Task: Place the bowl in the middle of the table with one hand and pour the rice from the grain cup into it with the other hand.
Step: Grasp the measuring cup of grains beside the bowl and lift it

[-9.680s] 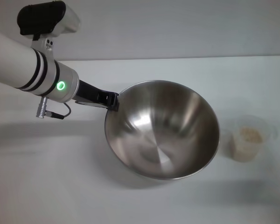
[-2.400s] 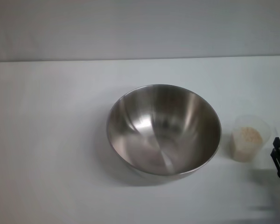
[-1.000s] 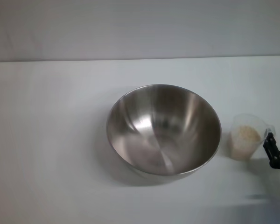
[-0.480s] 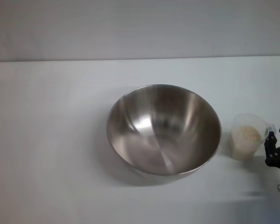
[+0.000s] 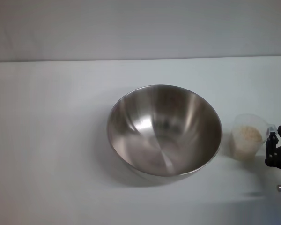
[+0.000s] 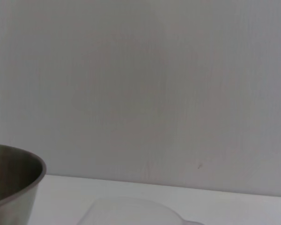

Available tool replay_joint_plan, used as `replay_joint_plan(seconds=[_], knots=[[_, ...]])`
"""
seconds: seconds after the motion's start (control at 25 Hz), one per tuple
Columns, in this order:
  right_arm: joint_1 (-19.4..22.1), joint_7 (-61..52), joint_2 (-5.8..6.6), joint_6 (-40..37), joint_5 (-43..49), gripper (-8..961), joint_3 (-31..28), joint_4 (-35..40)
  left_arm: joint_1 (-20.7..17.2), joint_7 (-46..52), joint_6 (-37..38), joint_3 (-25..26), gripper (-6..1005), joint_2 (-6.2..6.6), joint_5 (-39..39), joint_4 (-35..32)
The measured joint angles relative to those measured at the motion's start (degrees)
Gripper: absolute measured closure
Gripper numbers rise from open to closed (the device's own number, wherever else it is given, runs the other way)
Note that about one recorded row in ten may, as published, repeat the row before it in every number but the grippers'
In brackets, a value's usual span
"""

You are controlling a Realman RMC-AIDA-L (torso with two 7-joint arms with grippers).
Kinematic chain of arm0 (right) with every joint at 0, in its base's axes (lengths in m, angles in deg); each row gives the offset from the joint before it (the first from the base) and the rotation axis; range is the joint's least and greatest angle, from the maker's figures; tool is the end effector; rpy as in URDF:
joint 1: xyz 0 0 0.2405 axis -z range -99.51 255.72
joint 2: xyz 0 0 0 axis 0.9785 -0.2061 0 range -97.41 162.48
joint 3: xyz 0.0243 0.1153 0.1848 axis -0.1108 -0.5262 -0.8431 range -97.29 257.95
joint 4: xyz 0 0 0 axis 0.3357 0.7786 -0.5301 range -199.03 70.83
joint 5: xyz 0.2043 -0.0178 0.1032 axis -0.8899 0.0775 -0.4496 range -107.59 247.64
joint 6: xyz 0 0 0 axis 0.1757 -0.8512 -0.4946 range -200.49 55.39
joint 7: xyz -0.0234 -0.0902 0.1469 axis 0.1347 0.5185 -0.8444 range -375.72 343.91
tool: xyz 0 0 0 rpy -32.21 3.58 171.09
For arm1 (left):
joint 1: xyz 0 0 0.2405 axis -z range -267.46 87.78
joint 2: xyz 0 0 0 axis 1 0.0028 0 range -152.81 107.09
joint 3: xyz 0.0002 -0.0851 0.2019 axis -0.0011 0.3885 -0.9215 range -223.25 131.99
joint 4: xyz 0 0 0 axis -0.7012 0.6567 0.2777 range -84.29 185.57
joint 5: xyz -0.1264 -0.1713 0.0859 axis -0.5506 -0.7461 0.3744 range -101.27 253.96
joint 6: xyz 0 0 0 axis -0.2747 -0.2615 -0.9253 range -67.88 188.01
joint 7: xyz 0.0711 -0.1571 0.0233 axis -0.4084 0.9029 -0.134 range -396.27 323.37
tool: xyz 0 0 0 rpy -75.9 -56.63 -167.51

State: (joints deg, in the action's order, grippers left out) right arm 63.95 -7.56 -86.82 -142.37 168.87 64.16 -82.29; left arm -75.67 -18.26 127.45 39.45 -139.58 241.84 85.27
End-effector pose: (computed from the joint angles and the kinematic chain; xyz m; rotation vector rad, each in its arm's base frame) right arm 0.3346 0.2770 -0.0544 -1.6111 0.5859 0.4979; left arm -0.2578 0.3732 0.0851 -1.3771 -0.3875 -1.0507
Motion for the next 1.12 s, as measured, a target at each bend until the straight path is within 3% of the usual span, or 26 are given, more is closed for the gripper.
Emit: replay_joint_plan(seconds=[0.56, 1.12], knots=[[-0.13, 0.00, -0.08, -0.14, 0.38, 848, 0.08, 0.07, -0.46, 0.00, 0.18, 0.00, 237, 0.09, 0.00, 0.24], [-0.54, 0.00, -0.09, -0.12, 0.45, 847, 0.16, 0.09, -0.58, 0.00, 0.21, 0.00, 237, 0.09, 0.00, 0.27]])
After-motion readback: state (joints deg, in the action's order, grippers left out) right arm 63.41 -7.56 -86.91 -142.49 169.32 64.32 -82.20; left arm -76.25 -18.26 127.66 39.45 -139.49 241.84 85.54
